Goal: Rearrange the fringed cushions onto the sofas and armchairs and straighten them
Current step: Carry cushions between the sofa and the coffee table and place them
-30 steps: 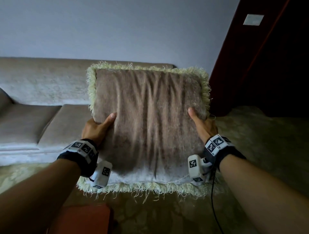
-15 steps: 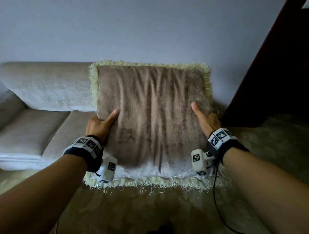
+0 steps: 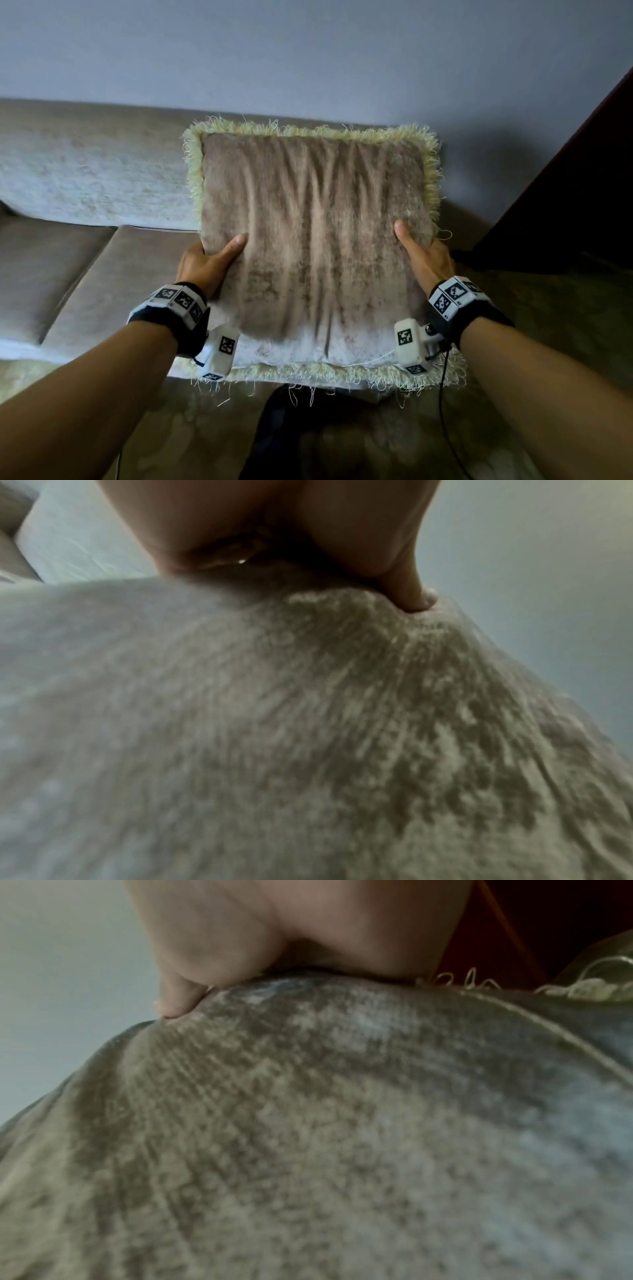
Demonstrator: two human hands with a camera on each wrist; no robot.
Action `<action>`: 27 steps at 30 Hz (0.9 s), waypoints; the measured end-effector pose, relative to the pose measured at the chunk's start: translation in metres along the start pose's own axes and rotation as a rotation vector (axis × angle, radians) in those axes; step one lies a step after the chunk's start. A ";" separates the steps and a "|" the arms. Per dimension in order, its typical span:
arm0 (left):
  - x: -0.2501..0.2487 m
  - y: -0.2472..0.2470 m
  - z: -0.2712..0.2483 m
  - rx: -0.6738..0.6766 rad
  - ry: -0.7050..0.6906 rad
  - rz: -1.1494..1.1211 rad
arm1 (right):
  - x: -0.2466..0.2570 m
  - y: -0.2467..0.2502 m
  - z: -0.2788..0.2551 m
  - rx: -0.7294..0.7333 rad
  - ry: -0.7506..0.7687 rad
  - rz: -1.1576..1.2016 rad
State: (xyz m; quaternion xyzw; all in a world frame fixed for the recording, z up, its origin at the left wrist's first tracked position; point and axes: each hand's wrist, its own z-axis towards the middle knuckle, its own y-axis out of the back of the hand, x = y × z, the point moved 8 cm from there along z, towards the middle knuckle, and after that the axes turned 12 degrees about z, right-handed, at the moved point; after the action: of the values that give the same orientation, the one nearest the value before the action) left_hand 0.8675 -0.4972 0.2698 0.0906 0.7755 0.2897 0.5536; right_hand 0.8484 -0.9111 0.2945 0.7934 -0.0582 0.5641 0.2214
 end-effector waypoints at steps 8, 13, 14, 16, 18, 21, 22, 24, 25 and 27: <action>0.037 -0.080 0.187 0.115 0.128 0.018 | -0.031 -0.101 0.151 -0.014 -0.119 -0.046; 0.075 -0.124 0.273 0.184 0.196 0.081 | -0.074 -0.153 0.223 0.011 -0.196 -0.029; 0.084 -0.132 0.287 0.190 0.209 0.084 | -0.084 -0.162 0.234 0.018 -0.208 -0.038; 0.101 -0.149 0.308 0.206 0.222 0.078 | -0.107 -0.173 0.256 0.015 -0.247 -0.073; 0.119 -0.166 0.325 0.227 0.247 0.075 | -0.127 -0.181 0.272 0.014 -0.279 -0.087; 0.144 -0.194 0.349 0.264 0.271 0.083 | -0.158 -0.191 0.297 0.012 -0.304 -0.089; 0.147 -0.200 0.354 0.272 0.270 0.083 | -0.165 -0.193 0.303 0.014 -0.310 -0.085; 0.154 -0.217 0.368 0.278 0.264 0.088 | -0.179 -0.202 0.319 0.031 -0.330 -0.102; 0.157 -0.225 0.375 0.277 0.262 0.091 | -0.183 -0.206 0.326 0.030 -0.345 -0.124; 0.167 -0.239 0.390 0.289 0.262 0.105 | -0.194 -0.215 0.337 0.055 -0.365 -0.147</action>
State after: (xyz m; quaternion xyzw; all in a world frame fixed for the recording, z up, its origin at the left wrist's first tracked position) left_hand 1.2036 -0.4793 -0.0819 0.1712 0.8687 0.2132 0.4131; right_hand 1.1459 -0.8902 -0.0351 0.8903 -0.0236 0.3947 0.2259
